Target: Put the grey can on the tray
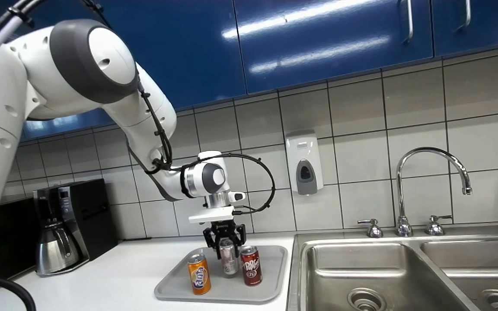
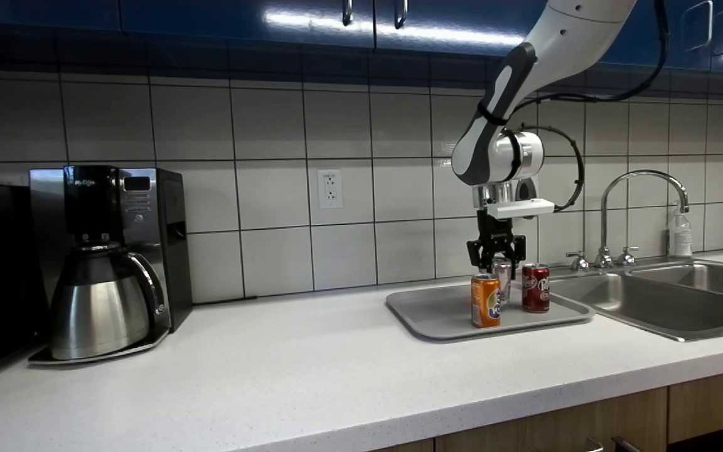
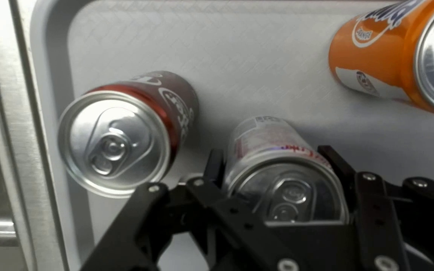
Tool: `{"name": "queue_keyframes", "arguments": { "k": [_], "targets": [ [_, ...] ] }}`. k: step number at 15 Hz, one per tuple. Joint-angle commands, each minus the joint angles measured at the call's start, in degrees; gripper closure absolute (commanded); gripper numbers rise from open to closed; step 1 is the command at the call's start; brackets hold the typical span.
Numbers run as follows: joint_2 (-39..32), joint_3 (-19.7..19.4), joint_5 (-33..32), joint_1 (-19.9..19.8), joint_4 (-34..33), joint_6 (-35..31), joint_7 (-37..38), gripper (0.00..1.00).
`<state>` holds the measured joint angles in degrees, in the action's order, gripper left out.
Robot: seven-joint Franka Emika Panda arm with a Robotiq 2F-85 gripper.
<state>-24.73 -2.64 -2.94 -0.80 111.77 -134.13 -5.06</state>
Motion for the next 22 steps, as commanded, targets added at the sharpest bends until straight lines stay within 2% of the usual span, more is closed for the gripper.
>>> {"name": "queue_keyframes", "arguments": {
  "k": [1, 15, 16, 17, 19, 22],
  "targets": [
    [-0.9, 0.5, -0.7, 0.5, -3.6, 3.3, 1.5, 0.61],
    [-3.0, 0.2, -1.3, 1.7, -5.5, 5.2, 2.4, 0.61],
    [-3.1, 0.1, -1.5, 1.8, -5.5, 5.4, 2.6, 0.11],
    [-3.1, 0.2, -1.4, 1.7, -5.5, 5.7, 2.6, 0.09],
    [-2.6, 0.2, -1.4, 1.7, -5.5, 6.3, 2.6, 0.0],
    [-0.7, 0.6, -0.7, 1.2, -5.2, 7.2, 1.7, 0.0]
  ]
}}
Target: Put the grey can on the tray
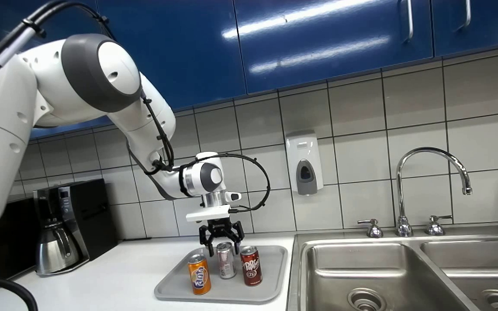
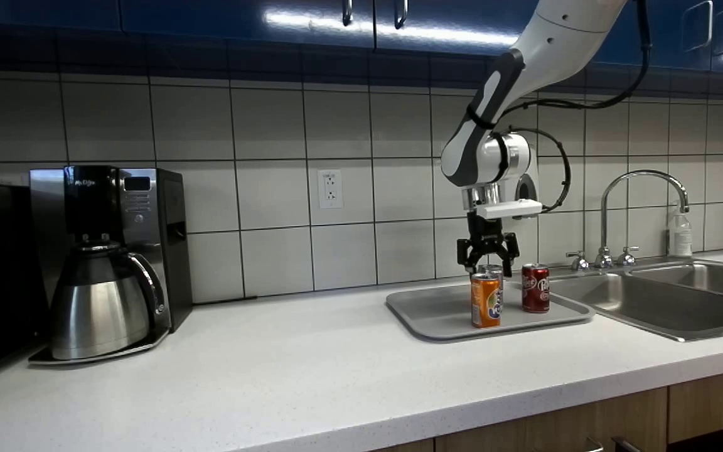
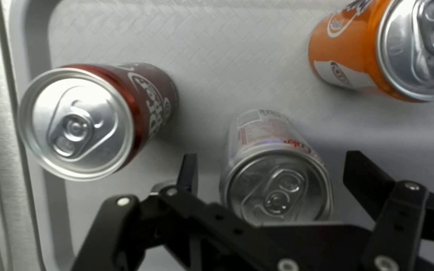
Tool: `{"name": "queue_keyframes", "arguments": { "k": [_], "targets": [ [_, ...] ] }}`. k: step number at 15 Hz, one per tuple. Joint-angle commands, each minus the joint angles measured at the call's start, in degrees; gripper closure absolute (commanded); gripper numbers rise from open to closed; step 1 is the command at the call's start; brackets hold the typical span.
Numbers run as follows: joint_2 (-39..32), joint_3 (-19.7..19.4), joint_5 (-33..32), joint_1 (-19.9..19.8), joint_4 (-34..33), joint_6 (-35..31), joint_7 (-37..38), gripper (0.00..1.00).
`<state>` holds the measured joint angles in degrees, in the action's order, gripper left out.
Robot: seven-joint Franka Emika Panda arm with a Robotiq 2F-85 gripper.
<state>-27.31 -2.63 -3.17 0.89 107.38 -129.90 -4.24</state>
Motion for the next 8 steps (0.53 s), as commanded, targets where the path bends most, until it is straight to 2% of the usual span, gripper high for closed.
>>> {"name": "queue_keyframes", "arguments": {
  "k": [1, 8],
  "targets": [
    [2.5, 0.5, -0.5, -0.5, -0.7, 3.0, 0.8, 0.0],
    [8.5, 0.6, -0.3, -1.0, 1.8, 3.6, -0.2, 0.0]
  ]
}}
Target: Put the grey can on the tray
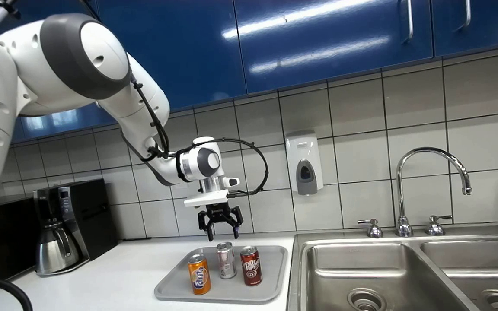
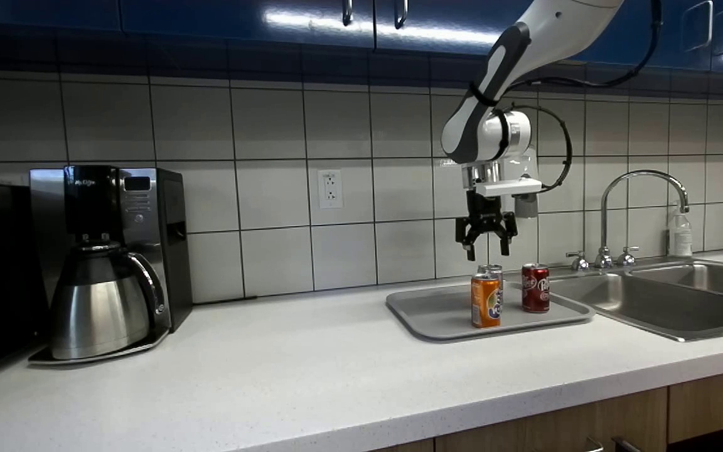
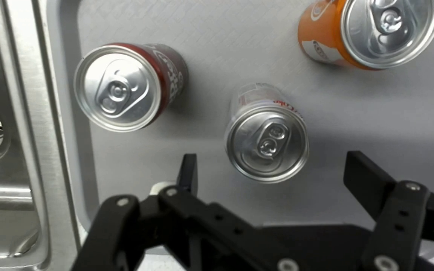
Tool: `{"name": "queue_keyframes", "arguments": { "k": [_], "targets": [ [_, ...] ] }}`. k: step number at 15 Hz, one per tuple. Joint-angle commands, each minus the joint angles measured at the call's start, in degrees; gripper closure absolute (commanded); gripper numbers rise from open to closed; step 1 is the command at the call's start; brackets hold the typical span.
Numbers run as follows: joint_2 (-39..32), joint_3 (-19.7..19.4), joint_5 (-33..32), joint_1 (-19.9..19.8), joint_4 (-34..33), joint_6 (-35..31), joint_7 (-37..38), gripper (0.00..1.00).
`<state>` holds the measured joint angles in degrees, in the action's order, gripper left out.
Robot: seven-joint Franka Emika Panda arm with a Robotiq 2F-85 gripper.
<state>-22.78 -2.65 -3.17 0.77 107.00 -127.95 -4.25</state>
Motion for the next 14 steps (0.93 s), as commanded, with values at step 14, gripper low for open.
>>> {"name": "queue_keyframes", "arguments": {
  "k": [14],
  "targets": [
    [24.7, 0.2, 2.0, -2.2, 21.5, -0.7, -1.9, 0.0]
  ]
}}
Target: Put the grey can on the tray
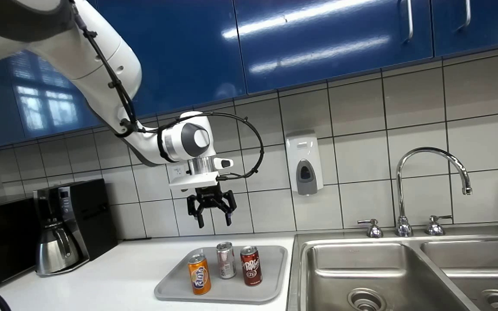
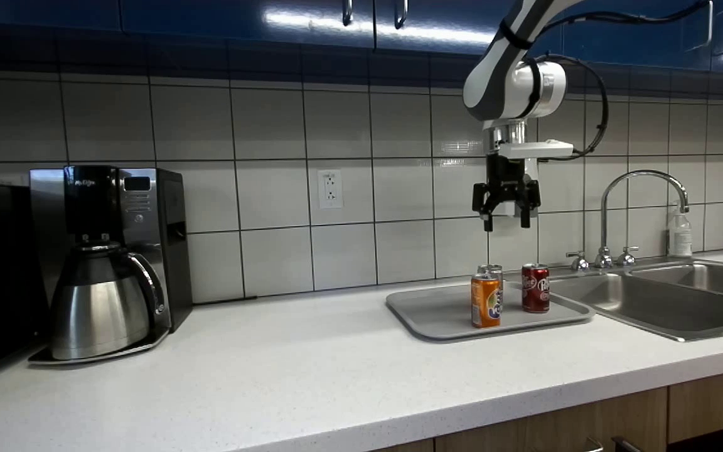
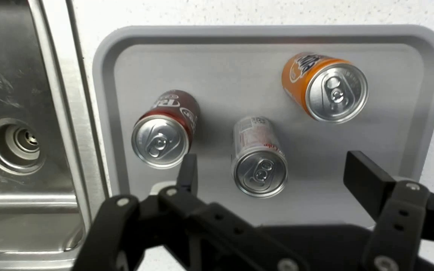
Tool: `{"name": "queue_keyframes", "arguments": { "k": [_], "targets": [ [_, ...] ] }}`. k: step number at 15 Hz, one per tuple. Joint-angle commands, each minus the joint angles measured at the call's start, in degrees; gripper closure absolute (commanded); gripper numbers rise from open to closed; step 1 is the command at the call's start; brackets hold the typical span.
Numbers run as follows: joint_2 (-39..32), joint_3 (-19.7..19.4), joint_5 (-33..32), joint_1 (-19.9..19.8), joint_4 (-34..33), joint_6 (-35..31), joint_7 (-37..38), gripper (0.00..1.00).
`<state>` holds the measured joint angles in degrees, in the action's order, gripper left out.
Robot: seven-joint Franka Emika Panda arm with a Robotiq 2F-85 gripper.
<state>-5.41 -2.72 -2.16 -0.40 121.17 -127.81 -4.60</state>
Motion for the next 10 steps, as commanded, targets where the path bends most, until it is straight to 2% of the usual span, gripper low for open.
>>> {"name": "queue_keyframes", "arguments": {
  "k": [1, 10],
  "targets": [
    [9.1, 0.1, 1.2, -1.1, 9.1, -0.7, -1.6, 0.0],
    [28.7, -2.7, -0.4, -3.2, 25.2, 3.7, -0.8, 0.0]
  ]
}}
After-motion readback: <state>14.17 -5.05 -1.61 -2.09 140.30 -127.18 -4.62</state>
